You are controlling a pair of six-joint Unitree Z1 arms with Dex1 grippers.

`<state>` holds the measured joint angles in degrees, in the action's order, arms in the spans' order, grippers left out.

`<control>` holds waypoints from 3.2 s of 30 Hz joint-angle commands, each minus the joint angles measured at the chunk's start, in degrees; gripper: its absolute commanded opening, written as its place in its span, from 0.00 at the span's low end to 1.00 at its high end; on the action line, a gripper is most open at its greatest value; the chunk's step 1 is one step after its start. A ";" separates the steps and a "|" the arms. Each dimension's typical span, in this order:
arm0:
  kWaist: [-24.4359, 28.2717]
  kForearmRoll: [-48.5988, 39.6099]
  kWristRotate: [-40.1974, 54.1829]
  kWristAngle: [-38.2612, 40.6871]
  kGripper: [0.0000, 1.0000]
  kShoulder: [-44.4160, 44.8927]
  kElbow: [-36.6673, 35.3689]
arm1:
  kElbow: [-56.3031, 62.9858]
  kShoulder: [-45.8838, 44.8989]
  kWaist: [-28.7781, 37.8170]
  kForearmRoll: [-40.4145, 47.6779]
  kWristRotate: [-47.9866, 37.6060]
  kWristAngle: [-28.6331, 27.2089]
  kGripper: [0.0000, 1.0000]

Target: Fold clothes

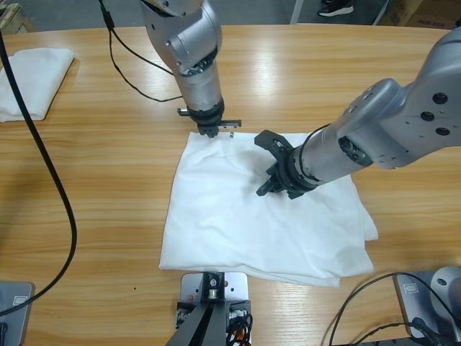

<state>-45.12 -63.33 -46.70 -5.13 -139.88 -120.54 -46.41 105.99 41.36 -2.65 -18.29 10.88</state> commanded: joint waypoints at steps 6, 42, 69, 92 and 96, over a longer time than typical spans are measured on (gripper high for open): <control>11.46 -0.34 11.58 7.11 0.00 25.94 17.04 | -2.07 -13.25 -0.49 -9.59 -0.64 -3.85 1.00; 6.82 74.41 -0.95 37.84 0.78 25.41 82.11 | -1.89 -15.17 -0.93 -19.68 -2.36 -2.20 1.00; 1.42 66.97 -1.13 24.16 0.00 26.17 77.07 | -0.68 -12.95 -0.93 -17.71 -2.36 -2.09 1.00; 17.16 16.05 6.27 18.43 0.00 44.94 60.65 | -0.91 -9.33 -0.93 -14.11 -3.21 -2.02 1.00; 10.51 13.16 5.04 18.41 0.00 40.04 51.72 | -0.38 -9.00 -0.93 -13.61 -3.24 -1.90 1.00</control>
<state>-27.41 -44.70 -41.05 14.00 -95.87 -57.48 -48.56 94.07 41.04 -17.33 -20.87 8.10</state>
